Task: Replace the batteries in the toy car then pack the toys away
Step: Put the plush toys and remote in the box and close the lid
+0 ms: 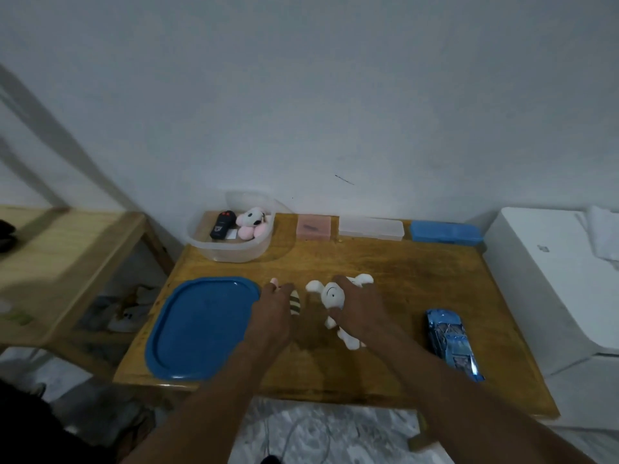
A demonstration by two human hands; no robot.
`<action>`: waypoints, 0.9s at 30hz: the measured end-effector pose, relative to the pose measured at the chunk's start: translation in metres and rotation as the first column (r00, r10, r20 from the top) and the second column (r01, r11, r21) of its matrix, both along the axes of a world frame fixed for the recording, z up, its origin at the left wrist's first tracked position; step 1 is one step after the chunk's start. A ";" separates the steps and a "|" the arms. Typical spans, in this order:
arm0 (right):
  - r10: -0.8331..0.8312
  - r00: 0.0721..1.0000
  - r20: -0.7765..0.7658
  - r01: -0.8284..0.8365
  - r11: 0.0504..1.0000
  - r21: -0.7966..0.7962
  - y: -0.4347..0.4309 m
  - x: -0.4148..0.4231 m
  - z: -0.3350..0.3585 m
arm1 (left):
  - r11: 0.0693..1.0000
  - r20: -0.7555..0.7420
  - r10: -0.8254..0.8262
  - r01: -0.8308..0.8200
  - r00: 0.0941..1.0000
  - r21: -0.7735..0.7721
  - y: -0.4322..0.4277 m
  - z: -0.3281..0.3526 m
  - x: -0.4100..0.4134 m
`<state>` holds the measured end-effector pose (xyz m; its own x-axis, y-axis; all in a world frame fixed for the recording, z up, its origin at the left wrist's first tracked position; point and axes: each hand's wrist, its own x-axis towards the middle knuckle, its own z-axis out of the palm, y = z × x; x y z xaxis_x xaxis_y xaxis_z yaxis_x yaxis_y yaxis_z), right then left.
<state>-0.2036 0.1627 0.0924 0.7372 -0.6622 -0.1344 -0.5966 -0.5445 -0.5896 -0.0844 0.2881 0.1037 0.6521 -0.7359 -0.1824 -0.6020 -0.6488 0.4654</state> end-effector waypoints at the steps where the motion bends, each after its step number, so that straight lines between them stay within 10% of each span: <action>1: 0.013 1.000 0.021 -0.013 1.000 0.000 -0.002 0.009 0.006 | 0.999 0.017 0.021 -0.020 1.000 -0.030 0.001 0.011 0.008; 27: -0.204 0.978 0.050 0.206 0.977 -0.053 0.004 0.317 0.048 | 0.984 0.143 -0.064 0.086 0.988 -0.153 -0.018 0.045 0.321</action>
